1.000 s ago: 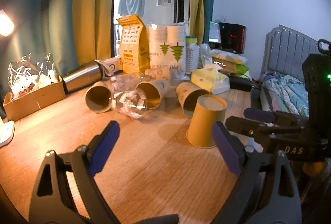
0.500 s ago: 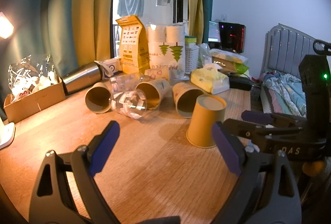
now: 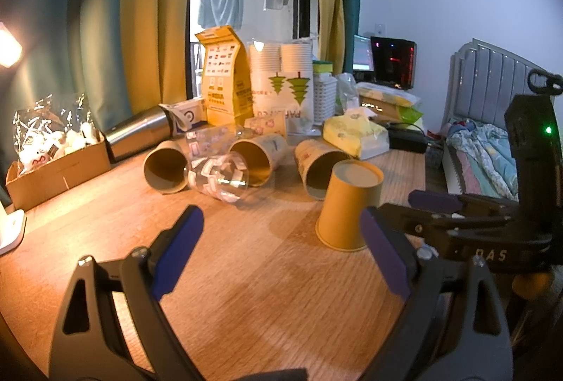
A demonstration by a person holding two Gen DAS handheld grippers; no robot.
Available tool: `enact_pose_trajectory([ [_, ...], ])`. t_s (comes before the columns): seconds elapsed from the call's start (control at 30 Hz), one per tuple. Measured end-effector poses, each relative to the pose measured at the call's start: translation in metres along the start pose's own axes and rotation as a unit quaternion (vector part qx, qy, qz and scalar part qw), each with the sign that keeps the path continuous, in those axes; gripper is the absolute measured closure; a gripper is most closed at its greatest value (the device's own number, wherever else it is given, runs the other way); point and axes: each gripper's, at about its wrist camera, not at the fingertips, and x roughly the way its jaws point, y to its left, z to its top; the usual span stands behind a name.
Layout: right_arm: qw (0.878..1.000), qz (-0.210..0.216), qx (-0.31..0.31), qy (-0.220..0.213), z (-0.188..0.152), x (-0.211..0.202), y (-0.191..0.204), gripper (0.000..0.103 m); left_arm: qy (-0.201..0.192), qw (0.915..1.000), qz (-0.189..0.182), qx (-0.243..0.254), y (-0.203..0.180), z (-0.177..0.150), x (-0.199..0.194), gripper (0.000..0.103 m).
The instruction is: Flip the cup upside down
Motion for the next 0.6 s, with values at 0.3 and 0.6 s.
enact_pose_trajectory([
  [0.3, 1.000, 0.002, 0.009, 0.005, -0.0002, 0.0019, -0.0015, 0.029, 0.001, 1.0000, -0.001, 0.001, -0.0010, 0.0002, 0.0005, 0.011],
  [0.6, 1.000, 0.003, 0.012, 0.006, 0.0001, 0.0027, -0.0036, 0.029, 0.003, 1.0000, 0.001, 0.002, -0.0014, -0.0005, 0.0009, 0.011],
])
